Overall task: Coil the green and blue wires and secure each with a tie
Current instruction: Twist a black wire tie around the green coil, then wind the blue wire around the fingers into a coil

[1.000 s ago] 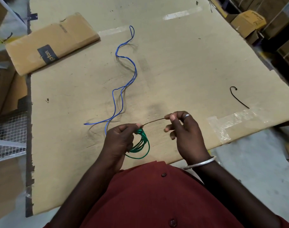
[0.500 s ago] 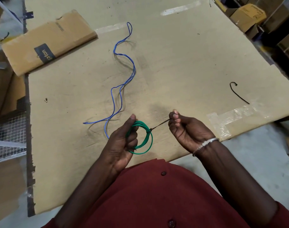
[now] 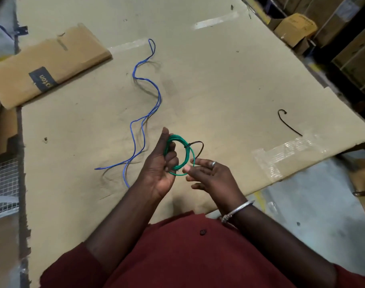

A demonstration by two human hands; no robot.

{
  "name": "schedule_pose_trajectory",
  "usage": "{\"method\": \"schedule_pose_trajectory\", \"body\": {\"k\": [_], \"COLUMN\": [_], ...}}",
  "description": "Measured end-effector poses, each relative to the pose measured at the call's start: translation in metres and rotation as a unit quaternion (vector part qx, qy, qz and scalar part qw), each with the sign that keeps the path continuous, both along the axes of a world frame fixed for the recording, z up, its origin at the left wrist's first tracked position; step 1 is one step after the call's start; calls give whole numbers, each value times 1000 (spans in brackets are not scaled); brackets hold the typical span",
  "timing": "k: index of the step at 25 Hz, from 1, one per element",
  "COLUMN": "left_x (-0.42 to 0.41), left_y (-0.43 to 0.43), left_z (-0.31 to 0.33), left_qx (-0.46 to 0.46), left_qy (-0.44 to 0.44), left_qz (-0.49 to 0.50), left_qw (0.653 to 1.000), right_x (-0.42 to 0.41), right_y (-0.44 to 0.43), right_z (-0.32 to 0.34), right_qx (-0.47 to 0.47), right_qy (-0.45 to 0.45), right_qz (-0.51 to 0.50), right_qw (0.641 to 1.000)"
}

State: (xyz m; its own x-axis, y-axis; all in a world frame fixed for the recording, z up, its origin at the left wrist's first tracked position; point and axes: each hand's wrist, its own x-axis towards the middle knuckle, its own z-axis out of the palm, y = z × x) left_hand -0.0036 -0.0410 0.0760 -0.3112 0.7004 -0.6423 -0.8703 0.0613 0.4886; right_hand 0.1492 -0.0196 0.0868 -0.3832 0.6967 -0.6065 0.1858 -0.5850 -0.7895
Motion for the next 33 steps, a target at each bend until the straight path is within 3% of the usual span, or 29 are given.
{"method": "schedule_pose_trajectory", "body": {"k": [6,9,12,16,21,25,33], "left_x": [30,42,40,22,4,-3,-4], "left_y": [42,73,111,166,227,249,242], "left_z": [-32,-53,-77,-110,-138,-164,-167], "left_qx": [-39,-108,-115,-131,-205,-232,-238], "left_qy": [39,146,282,360,426,384,409], "left_qz": [-45,-68,-85,-137,-186,-187,-209], "left_qw": [997,981,949,913,861,874,856], "right_x": [16,21,18,6,-3,-12,-7], "right_y": [29,56,100,157,227,235,233], "right_z": [-23,-43,-69,-87,-132,-115,-116], "right_qx": [-2,-10,1,30,103,128,144], "right_qy": [-12,-23,-41,-90,-230,-271,-290], "right_qz": [-138,-200,-250,-283,-241,-198,-160], "right_qw": [990,979,967,955,937,933,932]}}
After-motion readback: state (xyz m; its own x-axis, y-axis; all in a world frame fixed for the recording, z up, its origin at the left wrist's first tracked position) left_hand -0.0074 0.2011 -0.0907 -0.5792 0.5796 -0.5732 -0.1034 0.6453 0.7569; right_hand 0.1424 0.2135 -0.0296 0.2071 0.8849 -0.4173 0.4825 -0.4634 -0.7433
